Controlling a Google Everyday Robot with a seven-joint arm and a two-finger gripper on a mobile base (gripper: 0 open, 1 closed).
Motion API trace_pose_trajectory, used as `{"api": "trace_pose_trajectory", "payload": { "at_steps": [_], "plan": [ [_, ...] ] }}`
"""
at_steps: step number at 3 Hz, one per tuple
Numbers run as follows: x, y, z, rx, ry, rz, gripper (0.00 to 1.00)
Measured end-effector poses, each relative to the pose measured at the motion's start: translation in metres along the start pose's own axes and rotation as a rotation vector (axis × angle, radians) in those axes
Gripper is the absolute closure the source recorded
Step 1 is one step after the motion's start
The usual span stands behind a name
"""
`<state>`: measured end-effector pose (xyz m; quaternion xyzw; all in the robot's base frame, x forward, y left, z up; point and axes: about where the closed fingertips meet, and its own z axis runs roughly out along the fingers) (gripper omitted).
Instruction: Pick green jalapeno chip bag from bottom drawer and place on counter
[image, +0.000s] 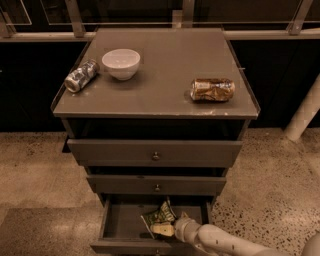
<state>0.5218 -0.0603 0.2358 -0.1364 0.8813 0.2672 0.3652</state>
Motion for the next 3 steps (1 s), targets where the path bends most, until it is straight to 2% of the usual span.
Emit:
{"api": "trace_pose_trajectory", "payload": {
  "at_steps": [1, 3],
  "plan": [
    [0.003, -0.013, 0.014, 0.017, 0.007, -0.010, 0.00],
    [0.018, -0.030, 0.066, 0.035, 0.037, -0.014, 0.00]
  ]
}}
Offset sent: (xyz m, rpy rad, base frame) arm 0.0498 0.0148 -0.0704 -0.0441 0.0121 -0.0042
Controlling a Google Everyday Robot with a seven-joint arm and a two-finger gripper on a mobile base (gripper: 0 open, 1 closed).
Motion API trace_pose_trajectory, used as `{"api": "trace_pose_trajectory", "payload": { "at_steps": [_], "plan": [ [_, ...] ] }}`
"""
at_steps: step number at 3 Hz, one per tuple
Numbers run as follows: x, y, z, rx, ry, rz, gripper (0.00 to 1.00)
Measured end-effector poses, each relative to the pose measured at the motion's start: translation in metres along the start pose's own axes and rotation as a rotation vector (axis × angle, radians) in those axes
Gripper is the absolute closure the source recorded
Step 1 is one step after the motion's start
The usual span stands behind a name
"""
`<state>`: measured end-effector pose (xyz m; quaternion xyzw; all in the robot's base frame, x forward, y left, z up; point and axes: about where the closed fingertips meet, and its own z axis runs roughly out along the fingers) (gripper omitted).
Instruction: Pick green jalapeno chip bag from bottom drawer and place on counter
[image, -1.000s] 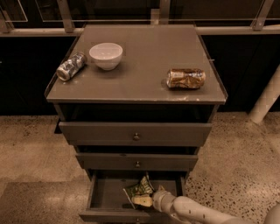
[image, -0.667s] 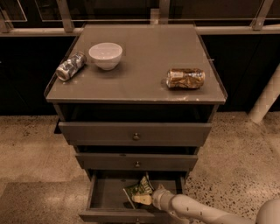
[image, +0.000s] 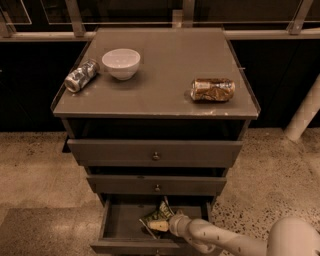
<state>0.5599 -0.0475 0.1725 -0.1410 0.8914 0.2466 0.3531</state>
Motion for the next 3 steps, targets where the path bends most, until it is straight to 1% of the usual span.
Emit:
{"api": "trace_pose_trajectory", "payload": {
  "at_steps": [1, 3],
  "plan": [
    [-0.0009, -0.0002, 0.0013, 0.000, -0.001, -0.001, 0.19],
    [-0.0009, -0.0001, 0.0013, 0.000, -0.001, -0.001, 0.65]
  ]
}}
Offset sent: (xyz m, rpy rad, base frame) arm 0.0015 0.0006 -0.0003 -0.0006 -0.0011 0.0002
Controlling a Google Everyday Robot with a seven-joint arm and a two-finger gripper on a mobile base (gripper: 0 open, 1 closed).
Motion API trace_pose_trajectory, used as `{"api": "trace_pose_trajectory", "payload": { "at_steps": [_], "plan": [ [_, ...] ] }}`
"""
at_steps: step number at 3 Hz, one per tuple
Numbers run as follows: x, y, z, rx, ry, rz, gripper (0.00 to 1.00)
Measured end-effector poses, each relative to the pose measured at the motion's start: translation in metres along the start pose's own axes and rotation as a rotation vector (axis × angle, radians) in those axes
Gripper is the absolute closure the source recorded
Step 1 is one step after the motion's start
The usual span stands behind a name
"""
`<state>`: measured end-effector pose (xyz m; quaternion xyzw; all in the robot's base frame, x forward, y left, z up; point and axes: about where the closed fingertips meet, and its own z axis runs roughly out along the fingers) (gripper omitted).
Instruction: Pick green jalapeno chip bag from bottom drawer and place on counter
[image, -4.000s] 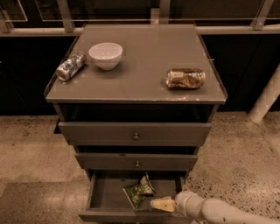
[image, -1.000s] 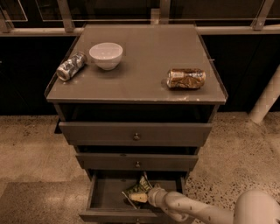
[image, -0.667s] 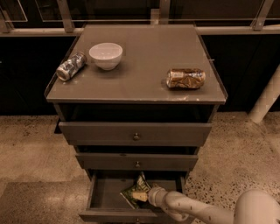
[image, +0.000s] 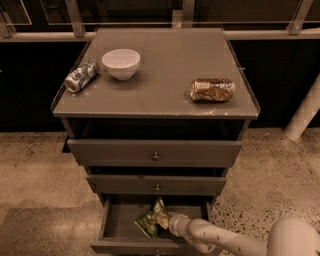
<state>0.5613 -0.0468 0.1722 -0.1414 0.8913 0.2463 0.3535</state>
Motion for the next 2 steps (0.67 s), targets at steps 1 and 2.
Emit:
{"api": "trace_pose_trajectory", "payload": {
  "at_steps": [1, 2],
  "plan": [
    [0.0000, 0.0000, 0.0000, 0.000, 0.000, 0.000, 0.89],
    [0.0000, 0.0000, 0.0000, 0.000, 0.000, 0.000, 1.00]
  ]
}}
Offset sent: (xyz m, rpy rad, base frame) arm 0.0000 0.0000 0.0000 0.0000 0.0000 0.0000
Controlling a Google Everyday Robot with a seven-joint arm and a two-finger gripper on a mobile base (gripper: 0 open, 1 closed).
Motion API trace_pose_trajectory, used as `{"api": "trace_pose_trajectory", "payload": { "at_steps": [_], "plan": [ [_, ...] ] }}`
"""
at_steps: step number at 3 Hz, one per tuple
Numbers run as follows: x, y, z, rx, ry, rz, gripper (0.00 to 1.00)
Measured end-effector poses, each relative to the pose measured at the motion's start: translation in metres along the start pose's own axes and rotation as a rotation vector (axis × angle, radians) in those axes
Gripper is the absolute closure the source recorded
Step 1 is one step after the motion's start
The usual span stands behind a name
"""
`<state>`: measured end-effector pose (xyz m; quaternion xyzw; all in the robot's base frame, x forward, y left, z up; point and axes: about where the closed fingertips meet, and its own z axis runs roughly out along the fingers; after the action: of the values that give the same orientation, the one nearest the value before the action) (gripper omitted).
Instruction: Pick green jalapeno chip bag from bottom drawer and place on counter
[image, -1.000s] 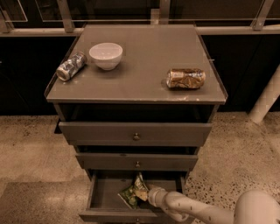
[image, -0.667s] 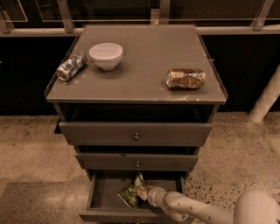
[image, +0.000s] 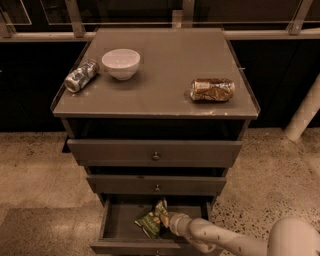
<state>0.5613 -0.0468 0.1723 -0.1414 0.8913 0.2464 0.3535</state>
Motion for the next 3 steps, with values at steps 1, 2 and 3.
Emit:
{"api": "trace_pose_trajectory", "payload": {
  "at_steps": [1, 2, 3],
  "plan": [
    [-0.012, 0.001, -0.026, -0.023, -0.053, 0.017, 1.00],
    [-0.023, -0.003, -0.087, -0.027, -0.123, 0.047, 1.00],
    [-0.025, 0.000, -0.158, -0.036, -0.156, 0.095, 1.00]
  ]
}}
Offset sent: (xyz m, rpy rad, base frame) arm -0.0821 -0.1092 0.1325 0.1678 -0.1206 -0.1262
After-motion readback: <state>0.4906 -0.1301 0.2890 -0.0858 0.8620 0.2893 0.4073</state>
